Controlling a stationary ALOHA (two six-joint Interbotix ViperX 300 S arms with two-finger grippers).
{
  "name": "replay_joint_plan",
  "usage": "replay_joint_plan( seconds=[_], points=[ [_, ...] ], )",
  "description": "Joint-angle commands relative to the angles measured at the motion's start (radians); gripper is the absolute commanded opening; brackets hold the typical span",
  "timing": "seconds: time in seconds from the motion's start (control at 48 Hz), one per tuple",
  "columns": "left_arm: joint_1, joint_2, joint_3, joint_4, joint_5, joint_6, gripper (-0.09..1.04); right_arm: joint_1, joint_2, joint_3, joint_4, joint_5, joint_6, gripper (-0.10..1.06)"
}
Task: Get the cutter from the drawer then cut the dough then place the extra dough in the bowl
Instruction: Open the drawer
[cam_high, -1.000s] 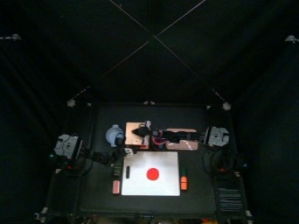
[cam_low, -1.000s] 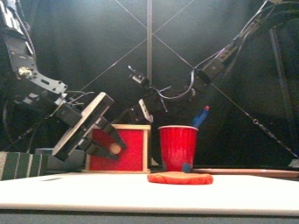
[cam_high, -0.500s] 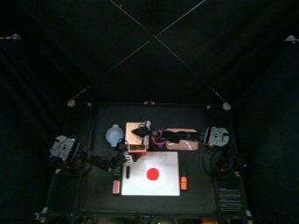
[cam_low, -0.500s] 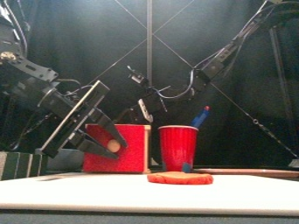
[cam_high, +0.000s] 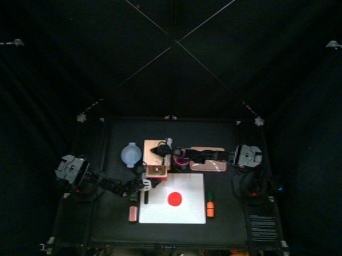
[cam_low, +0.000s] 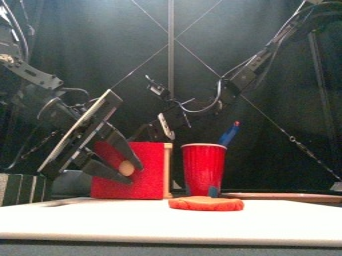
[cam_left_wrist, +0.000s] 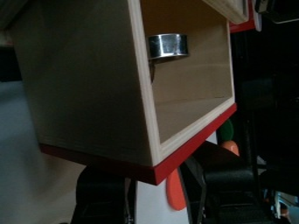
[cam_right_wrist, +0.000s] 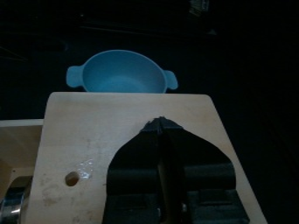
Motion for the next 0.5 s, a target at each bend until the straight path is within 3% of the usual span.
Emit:
replay_joint_plan(
  seconds=[0.021, 0.5],
  points=[
    [-0.020, -0.023, 0.005, 0.003, 0.008, 0.002, 0.57, 0.003, -0.008, 0.000, -0.002, 0.012, -0.002, -0.03],
    [-0.011, -0.014, -0.006, 0.023, 0.006, 0.003, 0.59, 0.003, -0.008, 0.000, -0.002, 0.014, -0.002, -0.03]
  ],
)
